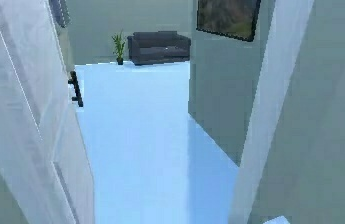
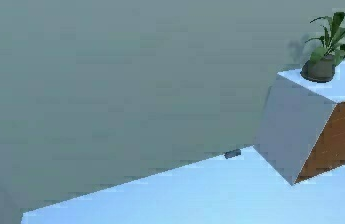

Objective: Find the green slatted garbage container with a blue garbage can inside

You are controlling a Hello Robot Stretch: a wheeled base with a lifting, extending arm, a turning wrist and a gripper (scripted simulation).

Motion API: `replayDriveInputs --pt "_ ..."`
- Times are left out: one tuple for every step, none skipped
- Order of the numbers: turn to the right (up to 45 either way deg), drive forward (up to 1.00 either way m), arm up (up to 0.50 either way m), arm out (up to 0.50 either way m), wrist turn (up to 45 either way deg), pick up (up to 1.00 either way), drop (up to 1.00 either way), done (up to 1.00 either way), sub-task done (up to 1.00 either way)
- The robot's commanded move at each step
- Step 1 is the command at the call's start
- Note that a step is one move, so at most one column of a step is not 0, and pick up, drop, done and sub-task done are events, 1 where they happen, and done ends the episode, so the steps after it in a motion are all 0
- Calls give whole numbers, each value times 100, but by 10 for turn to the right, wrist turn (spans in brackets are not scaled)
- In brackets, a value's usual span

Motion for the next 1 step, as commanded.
replayDriveInputs --pt "-60 0 0 0 0 0 0 0 0"
